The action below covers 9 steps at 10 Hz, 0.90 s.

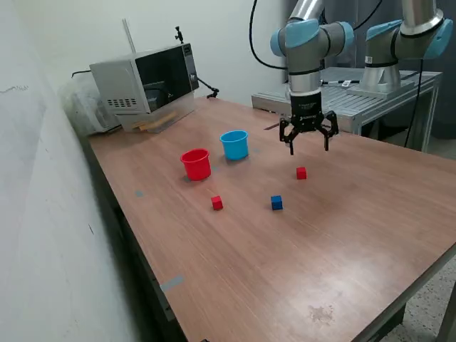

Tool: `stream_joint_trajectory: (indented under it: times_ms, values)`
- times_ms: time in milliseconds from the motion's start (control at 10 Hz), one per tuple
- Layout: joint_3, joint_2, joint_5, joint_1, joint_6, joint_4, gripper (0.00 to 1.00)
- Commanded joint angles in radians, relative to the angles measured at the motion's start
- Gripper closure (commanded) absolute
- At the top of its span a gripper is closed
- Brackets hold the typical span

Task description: Place red objects in the red bin, and blue objects in the blue bin.

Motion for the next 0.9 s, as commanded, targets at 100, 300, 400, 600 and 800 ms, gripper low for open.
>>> stream_joint_trajectory:
  times_ms: [100, 300, 400, 600, 800]
  values:
    - [-0.026, 0.095, 0.003, -0.003, -0.009, -0.03, 0.0]
    - [-0.049, 0.112, 0.003, -0.012, -0.009, -0.03, 0.0]
    - [-0.05, 0.118, 0.003, -0.013, -0.013, -0.03, 0.0]
    - [-0.05, 0.122, 0.003, -0.015, -0.041, -0.03, 0.0]
    - [-0.05, 0.122, 0.023, -0.015, -0.047, -0.03, 1.0]
